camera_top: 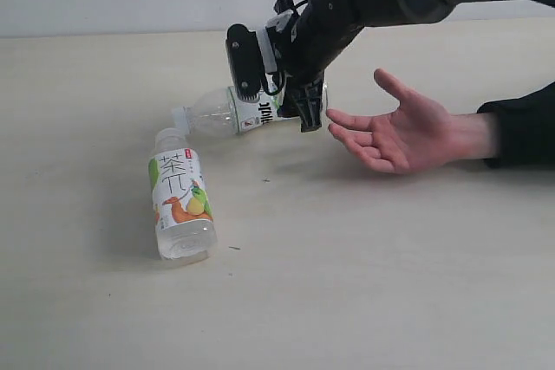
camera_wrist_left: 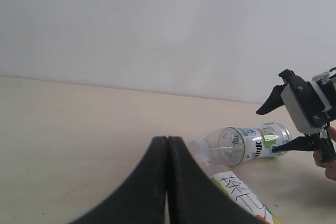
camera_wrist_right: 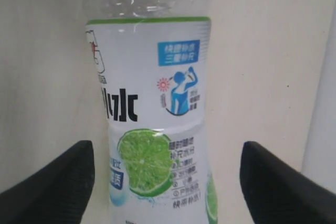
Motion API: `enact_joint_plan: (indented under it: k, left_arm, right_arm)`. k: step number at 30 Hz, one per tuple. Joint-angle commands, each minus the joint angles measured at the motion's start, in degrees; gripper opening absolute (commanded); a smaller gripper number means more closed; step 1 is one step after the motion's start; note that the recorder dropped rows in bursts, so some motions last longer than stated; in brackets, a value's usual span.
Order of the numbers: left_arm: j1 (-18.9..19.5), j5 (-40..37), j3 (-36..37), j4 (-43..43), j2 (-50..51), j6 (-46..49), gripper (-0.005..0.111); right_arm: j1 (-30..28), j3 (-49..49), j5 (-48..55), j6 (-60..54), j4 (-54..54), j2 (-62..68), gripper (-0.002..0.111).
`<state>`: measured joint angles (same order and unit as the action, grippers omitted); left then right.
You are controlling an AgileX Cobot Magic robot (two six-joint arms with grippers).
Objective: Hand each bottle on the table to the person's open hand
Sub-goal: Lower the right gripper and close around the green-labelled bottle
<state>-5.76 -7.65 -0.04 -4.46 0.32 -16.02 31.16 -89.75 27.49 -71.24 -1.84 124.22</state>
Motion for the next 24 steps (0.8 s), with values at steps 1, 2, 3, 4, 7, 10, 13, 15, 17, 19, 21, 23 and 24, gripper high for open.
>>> enact_joint_plan:
  k: [1, 2, 3, 4, 7, 10, 13, 15, 17, 19, 21, 23, 24]
  left_arm:
    - [-0.02, 0.02, 0.04, -0.07, -0.32, 0.00, 0.000]
    - [-0.02, 0.02, 0.04, -0.07, -0.32, 0.00, 0.000]
    - [-0.02, 0.02, 0.04, -0.07, -0.32, 0.00, 0.000]
    - [-0.02, 0.02, 0.04, -0.07, -0.32, 0.00, 0.000]
    - [-0.02, 0.02, 0.04, -0.07, -0.32, 0.00, 0.000]
    - [-0.02, 0.02, 0.04, -0.07, -0.32, 0.00, 0.000]
    - [-0.02, 0.02, 0.04, -0.07, -0.32, 0.00, 0.000]
    - [-0.02, 0.02, 0.04, -0.07, -0.32, 0.00, 0.000]
    - [-0.02, 0.02, 0.04, -0.07, -0.32, 0.00, 0.000]
    - [-0.02, 0.02, 0.04, -0.07, -0.32, 0.00, 0.000]
    - [-0.02, 0.02, 0.04, -0.07, -0.32, 0.00, 0.000]
    - [-0.02, 0.02, 0.04, -0.07, -0.32, 0.00, 0.000]
    - [-0.02, 0.02, 0.04, -0.07, -0.32, 0.00, 0.000]
  right_arm:
    - [0.16, -0.34, -1.09, -0.76, -0.13, 0.78, 0.075]
    - [0.16, -0.34, -1.68, -0.76, -0.13, 0.85, 0.076]
    - [0.16, -0.34, -2.29, -0.76, -0.13, 1.04, 0.078]
    - [0.16, -0.34, -2.68, -0.76, -0.13, 1.26, 0.079]
    - [0.16, -0.34, -3.61, -0.76, -0.13, 1.91, 0.080]
    - [0.16, -0.34, -4.79, -0.76, -0.13, 2.39, 0.080]
    - [0.16, -0.34, -5.20, -0.76, -0.13, 2.65, 0.080]
    - [0.16, -0.34, -5.09, -0.76, -0.13, 2.92, 0.080]
    - [0.16, -0.34, -4.98, -0.76, -0.13, 3.20, 0.080]
    - [0.16, -0.34, -4.98, -0.76, -0.13, 3.55, 0.080]
    - [0.16, -0.34, -4.98, -0.76, -0.13, 4.25, 0.080]
    - [0.16, -0.34, -4.98, -1.02, -0.13, 4.70, 0.080]
    - [0.16, -0.34, -4.98, -1.29, -0.13, 4.99, 0.080]
